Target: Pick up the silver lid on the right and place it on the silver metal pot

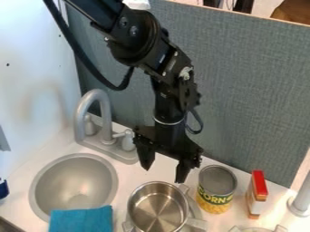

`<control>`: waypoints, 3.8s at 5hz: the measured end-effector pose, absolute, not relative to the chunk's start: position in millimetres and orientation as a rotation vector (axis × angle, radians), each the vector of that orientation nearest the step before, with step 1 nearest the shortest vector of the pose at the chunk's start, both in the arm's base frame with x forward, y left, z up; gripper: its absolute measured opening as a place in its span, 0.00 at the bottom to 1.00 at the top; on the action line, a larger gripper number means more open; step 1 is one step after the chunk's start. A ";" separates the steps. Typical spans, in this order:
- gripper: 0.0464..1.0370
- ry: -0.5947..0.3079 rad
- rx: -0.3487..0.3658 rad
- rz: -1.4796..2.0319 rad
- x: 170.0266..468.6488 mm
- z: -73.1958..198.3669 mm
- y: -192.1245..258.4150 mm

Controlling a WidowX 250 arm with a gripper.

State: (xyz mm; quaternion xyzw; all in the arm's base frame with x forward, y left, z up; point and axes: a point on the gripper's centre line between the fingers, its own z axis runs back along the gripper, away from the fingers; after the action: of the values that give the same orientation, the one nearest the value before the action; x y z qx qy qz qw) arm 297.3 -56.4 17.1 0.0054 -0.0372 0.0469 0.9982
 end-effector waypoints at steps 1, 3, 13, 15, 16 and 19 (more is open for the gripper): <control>0.96 -0.048 0.018 0.095 293.7 9.3 -55.2; 0.96 0.038 0.014 0.069 294.1 -21.3 -63.0; 0.96 -0.078 -0.037 -0.349 288.1 -68.2 -249.1; 0.91 -0.057 -0.023 -0.349 286.8 -78.2 -248.5; 0.62 -0.055 -0.017 -0.351 287.5 -80.9 -248.3; 0.27 -0.025 -0.044 -0.377 277.8 -78.0 -246.4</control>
State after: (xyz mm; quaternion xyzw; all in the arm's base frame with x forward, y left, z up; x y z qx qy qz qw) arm 277.8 -246.4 -78.0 -0.0217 -0.0125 -0.1875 0.9819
